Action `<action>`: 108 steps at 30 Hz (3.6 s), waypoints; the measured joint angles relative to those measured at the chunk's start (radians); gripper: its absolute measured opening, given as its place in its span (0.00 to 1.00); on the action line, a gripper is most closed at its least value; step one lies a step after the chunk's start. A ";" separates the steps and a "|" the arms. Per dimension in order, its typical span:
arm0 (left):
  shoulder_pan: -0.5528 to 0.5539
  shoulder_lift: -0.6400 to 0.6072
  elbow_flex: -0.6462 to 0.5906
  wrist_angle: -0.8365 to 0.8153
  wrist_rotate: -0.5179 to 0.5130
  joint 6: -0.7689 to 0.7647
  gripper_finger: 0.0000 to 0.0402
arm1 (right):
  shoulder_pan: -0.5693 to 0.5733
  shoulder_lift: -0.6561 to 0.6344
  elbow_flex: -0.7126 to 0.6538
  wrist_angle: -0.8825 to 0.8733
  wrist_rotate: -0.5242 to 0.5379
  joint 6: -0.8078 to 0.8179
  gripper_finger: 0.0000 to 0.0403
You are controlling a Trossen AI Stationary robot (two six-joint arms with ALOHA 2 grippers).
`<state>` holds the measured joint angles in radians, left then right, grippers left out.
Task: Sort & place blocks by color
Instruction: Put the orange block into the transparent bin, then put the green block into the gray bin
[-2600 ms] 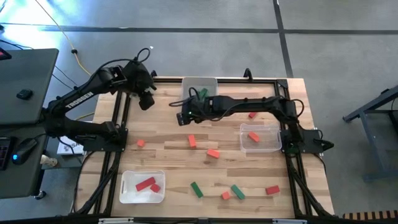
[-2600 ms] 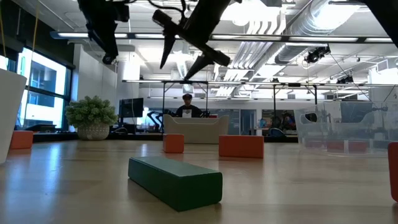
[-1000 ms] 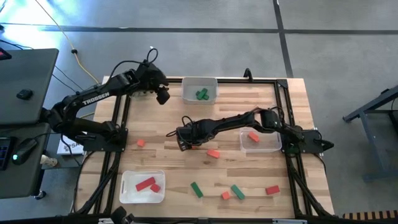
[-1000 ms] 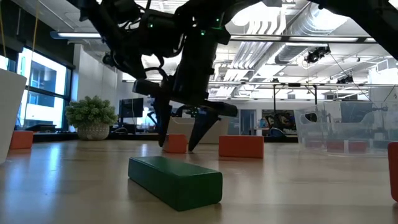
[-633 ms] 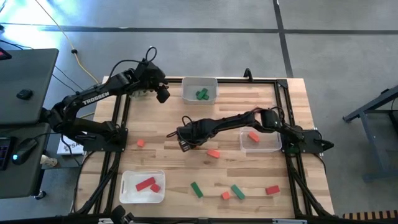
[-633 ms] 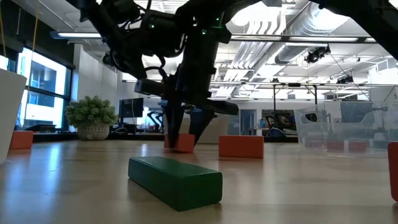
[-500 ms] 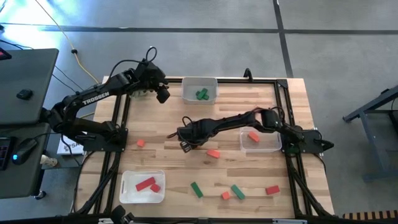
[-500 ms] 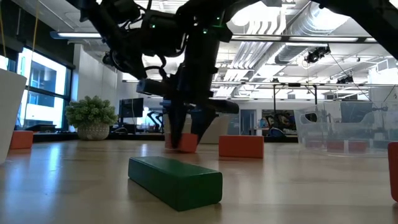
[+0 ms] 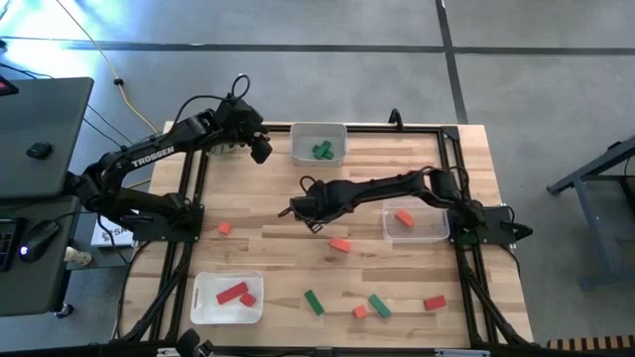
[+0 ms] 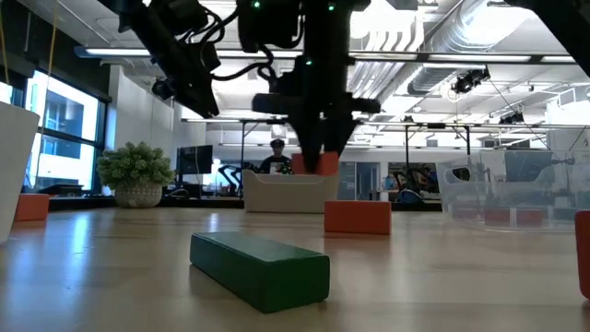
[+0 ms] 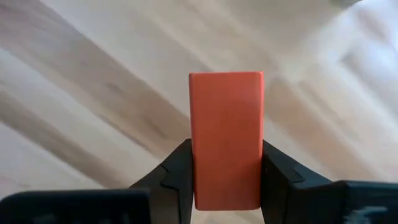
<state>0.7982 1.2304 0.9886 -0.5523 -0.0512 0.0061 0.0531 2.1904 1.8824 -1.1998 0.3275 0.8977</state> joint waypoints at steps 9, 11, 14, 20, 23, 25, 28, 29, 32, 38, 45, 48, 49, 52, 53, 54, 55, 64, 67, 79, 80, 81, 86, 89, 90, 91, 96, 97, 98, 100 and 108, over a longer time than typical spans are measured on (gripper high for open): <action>-0.034 0.000 0.000 0.000 0.043 -0.068 0.50 | 0.002 -0.073 0.000 -0.217 0.173 -0.047 0.26; -0.049 0.000 0.000 0.003 0.043 -0.092 0.50 | 0.002 -0.088 0.000 -0.264 0.207 -0.046 0.26; -0.072 0.000 0.000 0.020 0.042 -0.108 0.50 | 0.002 -0.092 0.000 -0.344 0.262 -0.035 0.26; -0.121 0.000 0.000 0.052 0.040 -0.109 0.50 | 0.003 -0.119 -0.041 -0.373 0.329 -0.029 0.26; -0.147 0.000 0.000 0.052 0.040 -0.109 0.50 | 0.003 -0.162 -0.131 -0.370 0.326 -0.020 0.26; -0.163 0.000 0.000 0.054 0.040 -0.109 0.50 | 0.003 -0.207 -0.201 -0.370 0.318 0.019 0.26; -0.191 0.000 0.000 0.059 0.040 -0.111 0.50 | 0.006 -0.295 -0.327 -0.352 0.282 0.073 0.26; -0.200 0.000 0.000 0.060 0.040 -0.111 0.50 | 0.007 -0.327 -0.365 -0.333 0.267 0.092 0.26; -0.226 0.000 0.000 0.063 0.040 -0.121 0.50 | 0.009 -0.426 -0.475 -0.294 0.229 0.145 0.26; -0.265 0.000 0.000 0.105 0.040 -0.172 0.50 | 0.009 -0.604 -0.662 -0.199 0.150 0.233 0.26; -0.313 -0.001 0.000 0.173 0.041 -0.189 0.50 | 0.009 -0.769 -0.835 -0.106 -0.017 0.276 0.26; -0.335 -0.001 0.000 0.195 0.041 -0.189 0.50 | 0.009 -0.822 -0.904 -0.041 -0.087 0.275 0.26; -0.342 -0.001 0.000 0.203 0.041 -0.189 0.50 | 0.009 -0.836 -0.928 -0.022 -0.108 0.272 0.26; -0.364 -0.001 0.000 0.223 0.040 -0.190 0.50 | 0.008 -0.870 -1.002 0.054 -0.168 0.235 0.26; -0.371 -0.001 0.000 0.226 0.040 -0.190 0.50 | 0.006 -0.877 -1.028 0.079 -0.183 0.221 0.26; -0.379 -0.001 0.000 0.229 0.041 -0.190 0.50 | 0.006 -0.883 -1.051 0.101 -0.200 0.205 0.26; -0.389 -0.001 0.000 0.234 0.041 -0.190 0.50 | 0.006 -0.886 -1.073 0.123 -0.210 0.201 0.26; -0.479 -0.001 0.000 0.242 0.041 -0.255 0.50 | 0.006 -0.890 -1.178 0.205 -0.259 0.194 0.26; -0.505 -0.001 0.000 0.233 0.040 -0.290 0.50 | 0.005 -0.890 -1.188 0.211 -0.258 0.191 0.26; -0.580 -0.001 0.000 0.025 0.020 -0.480 0.50 | -0.041 -0.890 -1.199 0.216 -0.262 0.115 0.31; -0.588 -0.001 0.000 0.002 0.009 -0.494 0.50 | -0.045 -0.890 -1.199 0.216 -0.266 0.106 0.33; -0.596 -0.001 0.000 -0.020 0.000 -0.505 0.50 | -0.049 -0.890 -1.199 0.217 -0.269 0.094 0.34; -0.627 -0.001 0.000 -0.140 -0.046 -0.583 0.50 | -0.056 -0.890 -1.199 0.218 -0.271 0.055 0.37; -0.643 -0.001 0.000 -0.198 -0.062 -0.635 0.50 | -0.056 -0.890 -1.199 0.218 -0.269 0.036 0.39; -0.649 -0.001 0.000 -0.211 -0.066 -0.651 0.50 | -0.056 -0.890 -1.199 0.218 -0.269 0.036 0.40; -0.654 -0.001 0.000 -0.223 -0.067 -0.664 0.50 | -0.056 -0.890 -1.199 0.219 -0.269 0.035 0.40; -0.678 -0.001 0.000 -0.256 -0.069 -0.711 0.50 | -0.056 -0.890 -1.199 0.225 -0.249 0.009 0.45; -0.684 -0.001 0.000 -0.258 -0.069 -0.718 0.50 | -0.056 -0.890 -1.199 0.225 -0.243 0.002 0.46; -0.690 -0.001 0.000 -0.258 -0.069 -0.721 0.50 | -0.056 -0.890 -1.199 0.224 -0.235 -0.005 0.48; -0.704 -0.001 0.000 -0.259 -0.069 -0.729 0.50 | -0.056 -0.889 -1.188 0.213 -0.228 -0.009 0.50; -0.760 -0.001 0.000 -0.139 -0.066 -0.671 0.50 | -0.056 -0.889 -1.096 0.180 -0.223 -0.046 0.54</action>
<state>0.0385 1.2297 0.9890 -0.6910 -0.1172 -0.6648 -0.0025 1.3014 0.7865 -1.0194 0.1050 0.8516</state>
